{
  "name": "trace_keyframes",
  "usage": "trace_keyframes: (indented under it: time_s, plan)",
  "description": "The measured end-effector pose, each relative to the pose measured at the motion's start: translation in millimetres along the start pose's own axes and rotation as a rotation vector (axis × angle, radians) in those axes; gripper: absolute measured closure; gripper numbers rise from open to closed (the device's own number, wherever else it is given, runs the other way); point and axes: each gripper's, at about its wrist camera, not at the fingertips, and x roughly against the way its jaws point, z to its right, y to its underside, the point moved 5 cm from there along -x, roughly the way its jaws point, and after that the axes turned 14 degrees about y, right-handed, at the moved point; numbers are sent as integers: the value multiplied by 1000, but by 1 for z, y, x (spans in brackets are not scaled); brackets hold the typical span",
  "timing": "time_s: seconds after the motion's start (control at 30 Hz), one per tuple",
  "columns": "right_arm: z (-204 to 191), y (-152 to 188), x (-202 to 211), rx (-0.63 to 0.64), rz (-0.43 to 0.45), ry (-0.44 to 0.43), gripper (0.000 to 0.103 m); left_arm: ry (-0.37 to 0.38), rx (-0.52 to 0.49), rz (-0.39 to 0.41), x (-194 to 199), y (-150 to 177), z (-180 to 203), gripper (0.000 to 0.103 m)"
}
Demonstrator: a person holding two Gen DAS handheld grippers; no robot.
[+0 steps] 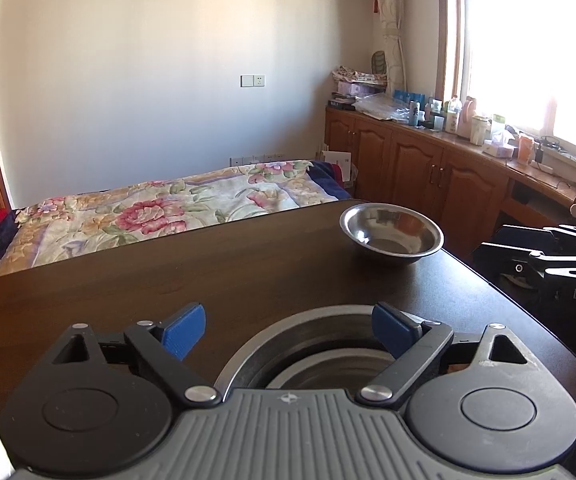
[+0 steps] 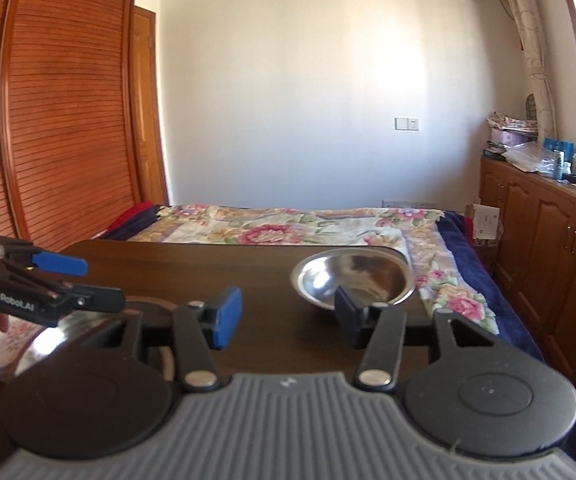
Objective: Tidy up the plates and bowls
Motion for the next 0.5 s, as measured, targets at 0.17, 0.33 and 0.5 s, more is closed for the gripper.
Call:
trace_keyframes:
  time_s: [0.17, 0.33, 0.5]
  plan:
    - [12, -3, -9, -5, 6, 26, 24, 11, -4, 11, -4, -13, -1, 10]
    - [24, -7, -17, -5, 27, 70, 5, 19, -15, 17, -9, -25, -2, 7]
    - [34, -10, -25, -2, 42, 109, 0, 19, -37, 48, -17, -39, 2, 4]
